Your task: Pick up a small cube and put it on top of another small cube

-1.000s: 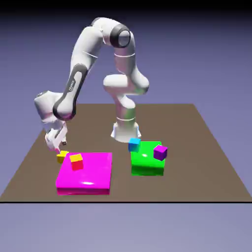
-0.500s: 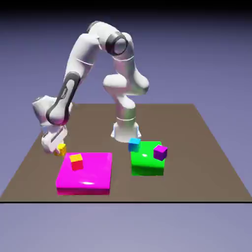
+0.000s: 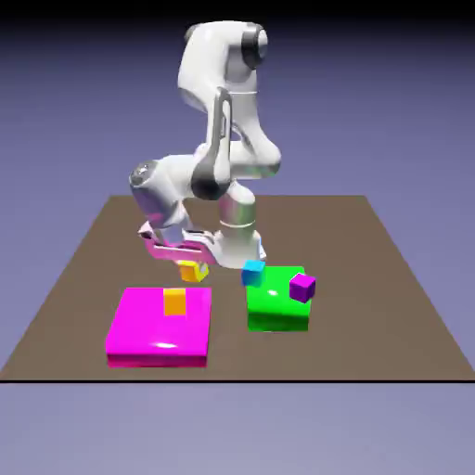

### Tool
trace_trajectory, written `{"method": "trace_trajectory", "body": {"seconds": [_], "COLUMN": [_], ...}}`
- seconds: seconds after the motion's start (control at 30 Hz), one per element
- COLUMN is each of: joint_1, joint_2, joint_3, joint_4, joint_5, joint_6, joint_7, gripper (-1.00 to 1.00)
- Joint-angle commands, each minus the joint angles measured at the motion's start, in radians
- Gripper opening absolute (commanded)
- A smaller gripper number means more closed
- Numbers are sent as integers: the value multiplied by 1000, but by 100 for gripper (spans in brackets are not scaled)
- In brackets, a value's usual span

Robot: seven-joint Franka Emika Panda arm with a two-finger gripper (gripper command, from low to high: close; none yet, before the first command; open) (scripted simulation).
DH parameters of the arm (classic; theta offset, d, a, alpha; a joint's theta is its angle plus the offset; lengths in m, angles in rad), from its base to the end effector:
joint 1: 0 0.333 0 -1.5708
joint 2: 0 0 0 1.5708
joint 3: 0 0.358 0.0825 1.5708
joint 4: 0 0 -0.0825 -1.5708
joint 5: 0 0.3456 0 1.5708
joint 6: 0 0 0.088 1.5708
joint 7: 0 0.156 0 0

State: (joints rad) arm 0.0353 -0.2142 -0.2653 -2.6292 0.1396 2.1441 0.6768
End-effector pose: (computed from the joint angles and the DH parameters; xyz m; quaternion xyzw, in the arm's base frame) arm 0.3336 -0.0635 0.3217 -0.8695 0.4669 0.1540 0.0470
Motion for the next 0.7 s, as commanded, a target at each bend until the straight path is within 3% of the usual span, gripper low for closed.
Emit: {"method": "trace_trajectory", "body": {"seconds": [0.0,0.27,0.47,0.5,0.67], "joint_1": [17,164,149,149,160], "joint_2": [-35,-242,-123,-123,-214], "joint_3": [36,271,263,263,269], "joint_4": [-11,-98,-207,-207,-124], "joint_5": [-37,-242,-268,-268,-248], "joint_6": [-17,-125,103,103,-71], "joint_7": [-26,-201,-185,-185,-197], "gripper": [-100,-100,-100,100,100]}}
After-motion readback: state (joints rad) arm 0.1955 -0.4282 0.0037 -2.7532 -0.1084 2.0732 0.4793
